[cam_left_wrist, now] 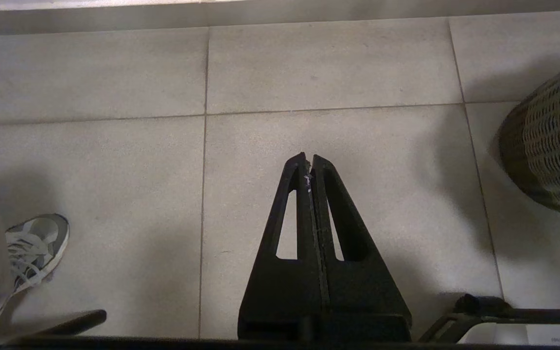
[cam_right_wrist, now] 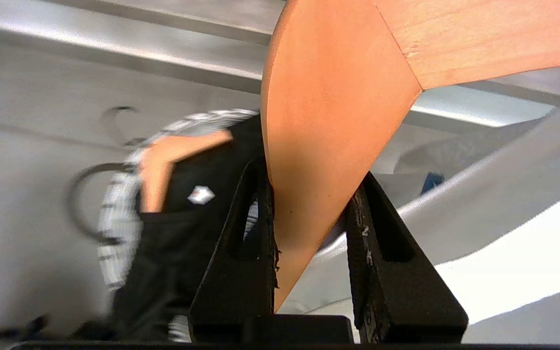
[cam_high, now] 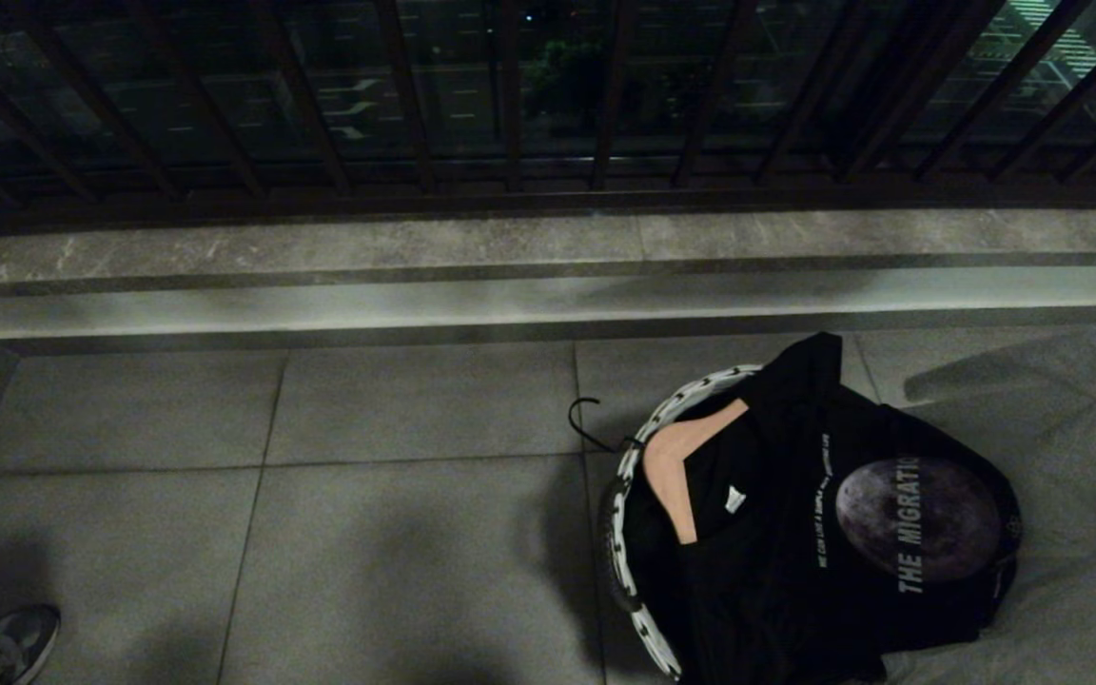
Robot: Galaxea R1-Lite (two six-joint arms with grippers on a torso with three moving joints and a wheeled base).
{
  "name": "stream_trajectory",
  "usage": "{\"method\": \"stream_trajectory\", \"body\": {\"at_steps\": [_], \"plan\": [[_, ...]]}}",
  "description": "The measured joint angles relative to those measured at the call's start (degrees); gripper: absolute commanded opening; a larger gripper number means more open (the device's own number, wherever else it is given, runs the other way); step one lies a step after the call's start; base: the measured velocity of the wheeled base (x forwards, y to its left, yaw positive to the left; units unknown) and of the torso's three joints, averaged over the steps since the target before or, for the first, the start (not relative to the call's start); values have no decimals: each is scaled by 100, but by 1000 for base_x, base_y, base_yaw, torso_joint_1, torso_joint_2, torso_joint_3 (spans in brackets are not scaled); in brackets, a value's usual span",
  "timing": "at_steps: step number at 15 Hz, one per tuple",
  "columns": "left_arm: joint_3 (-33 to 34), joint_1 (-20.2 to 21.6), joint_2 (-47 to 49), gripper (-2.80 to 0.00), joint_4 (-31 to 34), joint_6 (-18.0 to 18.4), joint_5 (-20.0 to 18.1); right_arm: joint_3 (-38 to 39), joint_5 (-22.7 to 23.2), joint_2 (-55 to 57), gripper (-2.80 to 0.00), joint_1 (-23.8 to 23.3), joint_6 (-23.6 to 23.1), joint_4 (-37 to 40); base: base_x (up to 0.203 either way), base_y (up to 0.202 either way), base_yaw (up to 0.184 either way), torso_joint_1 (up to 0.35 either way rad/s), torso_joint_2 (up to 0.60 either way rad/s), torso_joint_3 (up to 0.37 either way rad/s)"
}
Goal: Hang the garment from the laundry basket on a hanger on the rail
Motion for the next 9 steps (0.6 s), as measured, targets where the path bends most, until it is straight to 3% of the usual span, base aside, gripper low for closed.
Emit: {"method": "stream_trajectory", "body": {"at_steps": [4,9], "plan": [[0,0,0,-280,2,-2,-1,274,298,-527,-280,-785,22,25,0,0,0,0,0,0],[0,0,0,-280,2,-2,0,479,1035,-1029,-280,-1424,548,28,0,0,0,0,0,0]]}}
